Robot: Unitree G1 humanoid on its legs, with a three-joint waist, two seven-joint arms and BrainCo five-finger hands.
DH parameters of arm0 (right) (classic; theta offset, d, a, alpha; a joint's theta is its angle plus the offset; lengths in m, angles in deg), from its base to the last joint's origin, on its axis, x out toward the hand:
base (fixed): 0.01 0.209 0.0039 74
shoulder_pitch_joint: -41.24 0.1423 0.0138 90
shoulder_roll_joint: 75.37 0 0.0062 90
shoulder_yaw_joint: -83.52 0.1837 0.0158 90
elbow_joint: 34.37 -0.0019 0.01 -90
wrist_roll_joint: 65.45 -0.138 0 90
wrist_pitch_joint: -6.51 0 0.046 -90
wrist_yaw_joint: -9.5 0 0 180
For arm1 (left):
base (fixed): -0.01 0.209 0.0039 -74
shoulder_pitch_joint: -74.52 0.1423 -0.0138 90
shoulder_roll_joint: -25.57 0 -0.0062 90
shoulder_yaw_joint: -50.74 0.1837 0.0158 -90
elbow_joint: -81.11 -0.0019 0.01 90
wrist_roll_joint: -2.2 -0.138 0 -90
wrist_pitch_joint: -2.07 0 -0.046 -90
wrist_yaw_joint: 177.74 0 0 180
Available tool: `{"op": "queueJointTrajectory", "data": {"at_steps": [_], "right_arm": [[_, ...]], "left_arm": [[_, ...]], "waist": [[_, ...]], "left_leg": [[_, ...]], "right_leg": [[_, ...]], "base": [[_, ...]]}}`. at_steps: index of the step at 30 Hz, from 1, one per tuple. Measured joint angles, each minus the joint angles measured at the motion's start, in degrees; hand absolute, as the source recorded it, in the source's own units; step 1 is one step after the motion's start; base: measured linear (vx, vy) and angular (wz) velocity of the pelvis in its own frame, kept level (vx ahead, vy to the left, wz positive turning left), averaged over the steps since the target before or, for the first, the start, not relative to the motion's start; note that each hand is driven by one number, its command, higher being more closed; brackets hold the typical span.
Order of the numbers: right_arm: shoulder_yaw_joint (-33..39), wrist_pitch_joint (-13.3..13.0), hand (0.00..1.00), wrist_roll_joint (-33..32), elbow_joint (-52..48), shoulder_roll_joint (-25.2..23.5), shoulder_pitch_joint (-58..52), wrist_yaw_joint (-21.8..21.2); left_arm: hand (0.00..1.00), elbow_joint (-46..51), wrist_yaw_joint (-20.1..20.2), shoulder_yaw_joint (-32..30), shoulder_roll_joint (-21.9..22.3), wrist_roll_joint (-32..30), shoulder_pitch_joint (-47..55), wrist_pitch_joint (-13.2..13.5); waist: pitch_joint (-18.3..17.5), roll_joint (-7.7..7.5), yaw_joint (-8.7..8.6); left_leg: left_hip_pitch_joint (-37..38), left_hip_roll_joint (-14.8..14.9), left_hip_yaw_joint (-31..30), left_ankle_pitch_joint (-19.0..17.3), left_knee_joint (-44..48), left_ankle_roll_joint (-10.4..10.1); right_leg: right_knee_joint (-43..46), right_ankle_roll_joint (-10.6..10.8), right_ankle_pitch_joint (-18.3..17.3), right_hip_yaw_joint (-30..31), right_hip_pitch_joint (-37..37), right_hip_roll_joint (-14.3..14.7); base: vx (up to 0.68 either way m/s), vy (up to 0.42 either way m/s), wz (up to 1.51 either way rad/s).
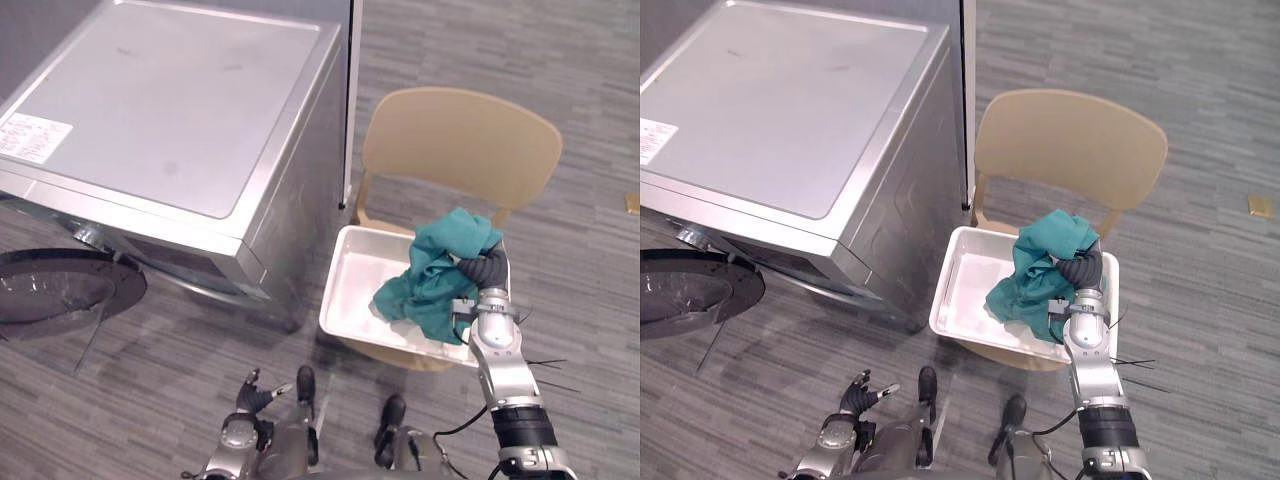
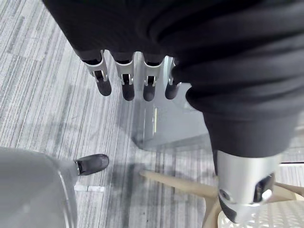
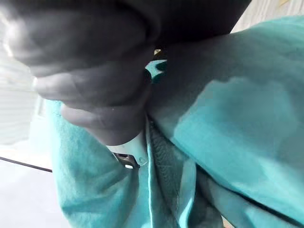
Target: Pick up the laundry basket with both hands and put the clothes into the washing machine.
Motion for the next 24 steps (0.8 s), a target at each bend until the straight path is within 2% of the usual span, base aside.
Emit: {"op": "queueJointTrajectory", "data": {"at_steps": [5,12,15,18,21,23,24], "right_arm": [[-0.42,-2.23,1.0,-3.05,-6.5,-2.7,-2.93,-0.96],[-1.66,-3.86,1.0,-5.52,-12.91,-2.86,-3.47,-2.59],[-1.68,-4.46,1.0,-7.36,-16.12,-2.47,-3.33,-2.77],[-1.83,-6.06,1.0,-10.8,-19.37,-1.73,-3.17,-2.89],[-2.2,-7.28,1.0,-12.77,-21.4,-0.93,-1.5,-3.22],[-2.97,-8.53,1.0,-13.22,-21.86,-0.86,-0.5,-3.85],[-3.39,-8.61,1.0,-13.22,-22.66,-0.87,-0.47,-3.88]], "left_arm": [[0.0,-1.01,0.21,-1.77,0.23,-0.18,2.82,-0.22],[0.0,-1.97,0.07,-2.32,0.1,0.07,3.56,-0.18],[0.0,0.93,-0.31,-6.06,0.28,1.03,5.68,0.13],[0.0,10.55,-2.96,-11.45,0.71,3.18,9.68,0.57],[0.0,26.43,-5.08,-14.47,1.72,4.27,14.27,1.57],[0.0,39.34,-6.54,-15.35,3.56,4.45,16.79,3.76],[0.0,46.3,-7.29,-15.2,4.87,4.45,17.52,4.79]], "waist": [[-3.22,-0.46,0.06],[-5.23,-0.66,0.63],[-5.72,-0.95,0.96],[-6.67,-0.99,1.09],[-7.44,-0.95,1.26],[-8.03,-0.91,1.61],[-8.44,-0.72,2.5]], "left_leg": [[2.52,0.46,0.34,-1.23,-0.4,0.95],[4.99,0.93,1.12,-2.04,-0.39,1.34],[6.42,1.01,1.33,-1.95,-0.26,1.47],[6.95,0.98,1.12,-1.95,-0.16,1.47],[7.52,0.83,0.48,-2.06,-0.42,1.52],[7.89,0.69,-0.17,-2.5,-0.44,1.45],[7.99,0.63,-0.45,-2.6,-0.44,1.35]], "right_leg": [[-2.64,0.54,0.31,0.19,3.41,1.02],[-3.8,0.11,0.96,1.47,5.7,1.75],[-4.01,-0.04,0.9,1.74,6.98,2.02],[-4.56,-0.05,0.88,1.4,7.97,2.11],[-4.69,0.15,0.73,0.62,8.99,1.96],[-4.78,0.34,0.57,0.18,9.69,1.95],[-4.79,0.44,0.5,-0.12,9.99,1.93]], "base": [[0.01,-0.008,-0.02],[0.03,-0.023,-0.1],[0.04,-0.031,-0.05],[0.03,-0.019,0.06],[-0.01,-0.01,0.13],[-0.02,-0.004,0.14],[-0.03,-0.008,0.18]]}}
